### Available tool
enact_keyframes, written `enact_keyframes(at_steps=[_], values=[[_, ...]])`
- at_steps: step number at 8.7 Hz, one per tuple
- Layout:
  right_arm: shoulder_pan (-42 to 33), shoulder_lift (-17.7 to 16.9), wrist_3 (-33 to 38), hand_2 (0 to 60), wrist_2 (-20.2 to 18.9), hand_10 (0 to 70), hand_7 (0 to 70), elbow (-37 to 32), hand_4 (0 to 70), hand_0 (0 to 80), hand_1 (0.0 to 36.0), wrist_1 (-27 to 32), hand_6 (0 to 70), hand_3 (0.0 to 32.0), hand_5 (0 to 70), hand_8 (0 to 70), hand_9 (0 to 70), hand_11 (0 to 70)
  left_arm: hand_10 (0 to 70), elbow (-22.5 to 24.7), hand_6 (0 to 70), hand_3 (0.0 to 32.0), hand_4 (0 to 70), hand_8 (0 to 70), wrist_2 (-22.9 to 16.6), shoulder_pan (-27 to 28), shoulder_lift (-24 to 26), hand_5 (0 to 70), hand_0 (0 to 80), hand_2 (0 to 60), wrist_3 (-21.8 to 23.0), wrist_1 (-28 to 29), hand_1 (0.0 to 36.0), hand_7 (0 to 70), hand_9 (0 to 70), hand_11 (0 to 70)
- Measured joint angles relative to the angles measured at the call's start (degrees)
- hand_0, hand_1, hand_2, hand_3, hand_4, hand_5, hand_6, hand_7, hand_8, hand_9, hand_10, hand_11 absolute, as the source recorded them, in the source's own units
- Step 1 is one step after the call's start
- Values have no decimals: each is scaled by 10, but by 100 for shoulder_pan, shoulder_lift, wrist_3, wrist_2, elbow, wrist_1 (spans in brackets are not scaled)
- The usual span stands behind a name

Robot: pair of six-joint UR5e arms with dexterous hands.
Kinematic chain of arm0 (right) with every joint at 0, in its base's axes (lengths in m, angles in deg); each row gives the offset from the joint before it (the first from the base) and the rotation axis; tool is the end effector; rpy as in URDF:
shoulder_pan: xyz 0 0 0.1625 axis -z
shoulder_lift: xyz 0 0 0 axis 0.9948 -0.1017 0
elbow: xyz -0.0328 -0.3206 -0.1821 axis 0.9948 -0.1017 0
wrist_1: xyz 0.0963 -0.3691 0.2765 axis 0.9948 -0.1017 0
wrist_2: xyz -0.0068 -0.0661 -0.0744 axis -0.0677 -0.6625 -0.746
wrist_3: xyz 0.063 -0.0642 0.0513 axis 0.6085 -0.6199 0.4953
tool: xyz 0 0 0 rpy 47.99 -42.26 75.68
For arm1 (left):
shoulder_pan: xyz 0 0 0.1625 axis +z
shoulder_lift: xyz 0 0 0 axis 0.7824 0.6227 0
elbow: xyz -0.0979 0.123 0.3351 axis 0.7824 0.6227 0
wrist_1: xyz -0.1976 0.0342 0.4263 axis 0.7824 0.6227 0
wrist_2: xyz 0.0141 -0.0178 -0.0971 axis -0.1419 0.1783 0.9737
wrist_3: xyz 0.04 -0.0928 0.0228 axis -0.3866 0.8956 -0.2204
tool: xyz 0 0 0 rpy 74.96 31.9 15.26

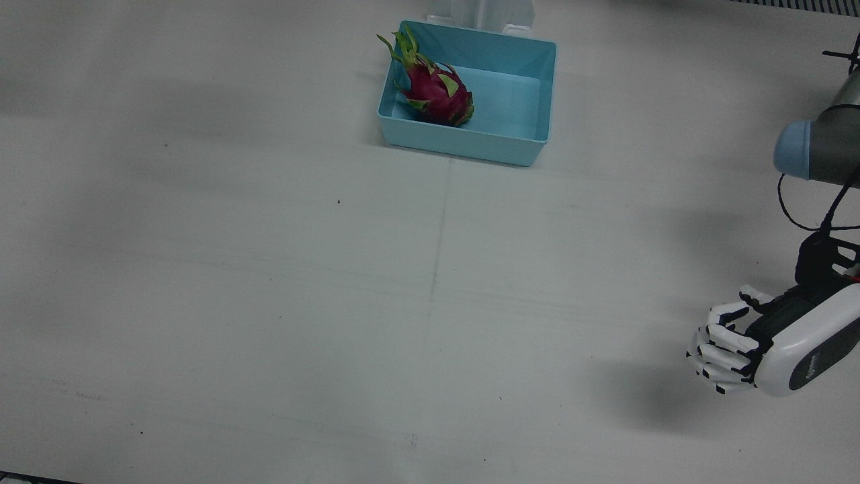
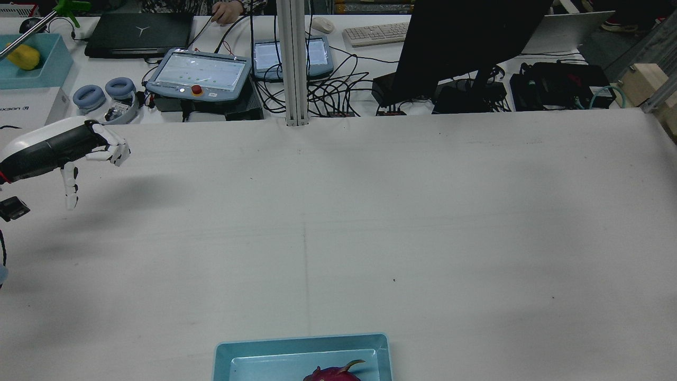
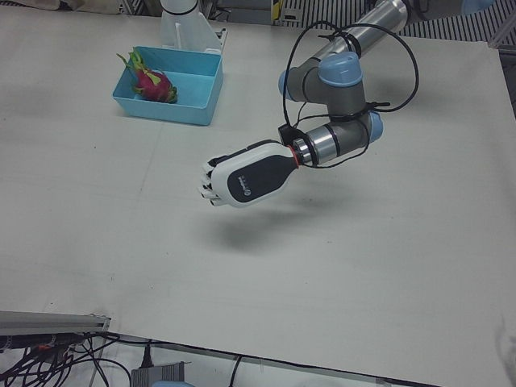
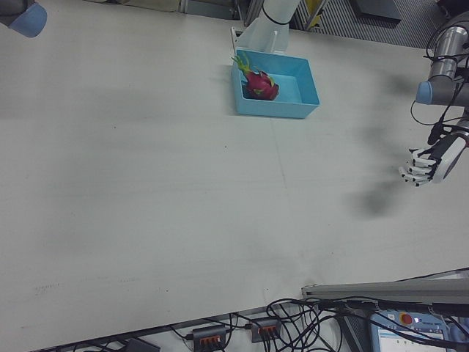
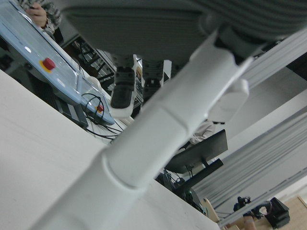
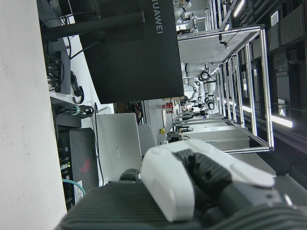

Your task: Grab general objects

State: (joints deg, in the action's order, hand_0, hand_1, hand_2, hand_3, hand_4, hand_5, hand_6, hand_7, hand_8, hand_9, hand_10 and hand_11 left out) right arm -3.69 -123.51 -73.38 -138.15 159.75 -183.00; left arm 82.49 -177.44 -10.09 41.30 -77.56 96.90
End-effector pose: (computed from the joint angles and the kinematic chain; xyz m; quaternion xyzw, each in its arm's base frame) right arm 0.1138 -0.5179 0.6575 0.0594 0.6499 -0.7567 0.0392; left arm 0.2241 -0.6480 0.4471 0.0407 0.8509 -0.3710 0.3696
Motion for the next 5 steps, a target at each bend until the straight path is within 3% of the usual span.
enact_keyframes(at_steps=[1,2,3,5], values=[[-2,0,0,0,0,0,0,0,0,0,0,0,0,0,0,0,0,0,514,-381,700,0,700,398,343,-99,-79,700,800,600,1,217,360,700,498,700],[-1,0,0,0,0,0,0,0,0,0,0,0,0,0,0,0,0,0,340,-653,700,0,700,177,605,-187,-175,700,800,600,0,364,360,700,215,519],[1,0,0,0,0,0,0,0,0,0,0,0,0,0,0,0,0,0,149,-836,647,0,572,119,828,-271,-277,700,800,600,10,456,360,700,186,264],[4,0,0,0,0,0,0,0,0,0,0,0,0,0,0,0,0,0,6,-1201,424,0,335,74,1256,-360,-461,700,800,600,73,797,360,700,140,42]])
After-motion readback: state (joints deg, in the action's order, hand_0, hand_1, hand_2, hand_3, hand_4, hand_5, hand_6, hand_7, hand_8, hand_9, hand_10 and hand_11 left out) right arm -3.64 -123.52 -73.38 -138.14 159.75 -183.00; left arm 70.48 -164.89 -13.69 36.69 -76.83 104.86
